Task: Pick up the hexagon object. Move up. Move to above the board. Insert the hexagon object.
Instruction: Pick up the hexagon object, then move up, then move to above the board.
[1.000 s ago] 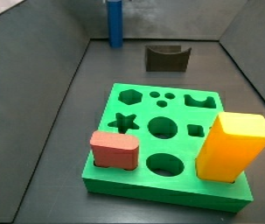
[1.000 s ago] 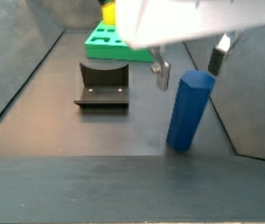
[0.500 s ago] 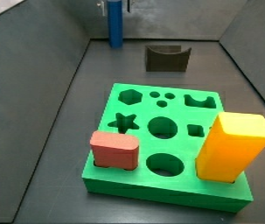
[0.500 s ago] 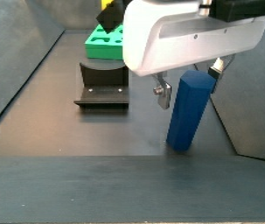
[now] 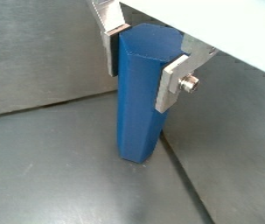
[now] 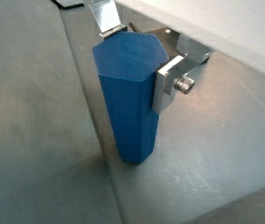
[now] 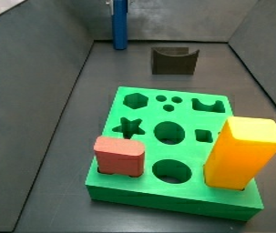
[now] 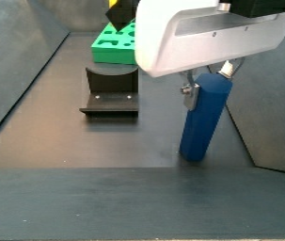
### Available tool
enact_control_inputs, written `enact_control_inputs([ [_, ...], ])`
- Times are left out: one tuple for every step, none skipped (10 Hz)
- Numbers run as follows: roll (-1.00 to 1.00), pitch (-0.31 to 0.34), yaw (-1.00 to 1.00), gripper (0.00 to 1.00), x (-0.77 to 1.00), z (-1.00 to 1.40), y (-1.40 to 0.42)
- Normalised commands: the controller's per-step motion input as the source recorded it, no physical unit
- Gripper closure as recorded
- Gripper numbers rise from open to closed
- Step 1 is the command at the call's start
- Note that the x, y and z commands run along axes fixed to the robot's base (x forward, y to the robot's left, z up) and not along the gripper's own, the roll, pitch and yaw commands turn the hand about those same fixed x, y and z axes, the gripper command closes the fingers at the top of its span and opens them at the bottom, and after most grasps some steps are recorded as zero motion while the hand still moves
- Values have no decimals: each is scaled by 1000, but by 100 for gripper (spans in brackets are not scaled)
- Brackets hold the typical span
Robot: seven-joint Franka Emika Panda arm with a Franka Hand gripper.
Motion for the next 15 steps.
enact_control_inputs([
  [0,0,0,100,0,0,0],
  [0,0,0,100,0,0,0],
  [0,0,0,100,0,0,0],
  [0,0,0,100,0,0,0],
  [0,0,0,100,0,0,0],
  [0,0,0,100,0,0,0],
  [0,0,0,100,0,833,0],
  [-7,-2,36,100,-11,852,-13],
  [6,43,28,100,-47,701,-17],
  [32,57,18,100,-38,554,-11],
  [56,69,16,100,-25,399,-5],
  [76,88,18,100,-9,197,-1],
  [-88,138,-129,100,-351,1000,-391],
  [-89,138,-127,100,-354,1000,-399],
  [-8,50,-82,100,-317,1000,-323],
])
